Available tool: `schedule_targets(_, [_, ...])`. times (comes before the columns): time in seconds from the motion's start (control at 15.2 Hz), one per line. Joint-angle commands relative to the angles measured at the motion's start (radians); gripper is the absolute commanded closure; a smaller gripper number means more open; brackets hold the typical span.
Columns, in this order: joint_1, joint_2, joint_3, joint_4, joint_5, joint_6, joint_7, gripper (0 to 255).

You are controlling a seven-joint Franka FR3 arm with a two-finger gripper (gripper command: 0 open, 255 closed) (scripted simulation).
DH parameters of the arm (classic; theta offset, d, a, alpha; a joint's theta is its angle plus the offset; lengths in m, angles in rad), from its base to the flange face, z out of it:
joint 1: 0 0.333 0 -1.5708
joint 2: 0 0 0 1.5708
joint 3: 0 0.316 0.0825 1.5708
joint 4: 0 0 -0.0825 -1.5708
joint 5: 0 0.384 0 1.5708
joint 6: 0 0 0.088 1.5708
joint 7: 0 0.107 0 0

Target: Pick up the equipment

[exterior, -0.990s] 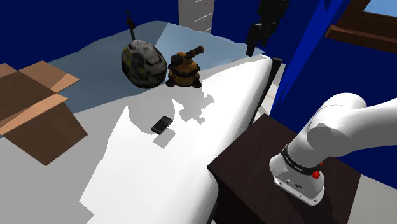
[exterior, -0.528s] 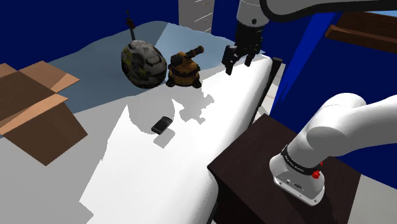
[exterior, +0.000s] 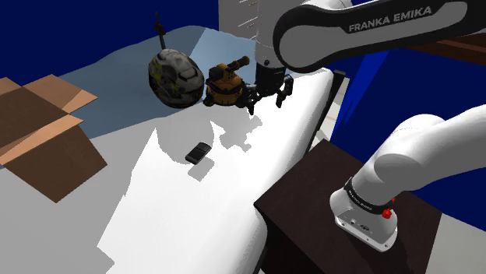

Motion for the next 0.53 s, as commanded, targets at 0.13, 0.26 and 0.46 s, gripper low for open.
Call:
schedule_targets(0.13, [-0.039,0.147,0.098,0.036,0.000,0.102,0.186,0])
schedule_targets(0.26, [-0.063,0.230,0.146,0.063,-0.017,0.150,0.285,0])
schedule_targets(0.46, [-0.099,0.366,0.211,0.116,-0.073,0.214,0.445,0])
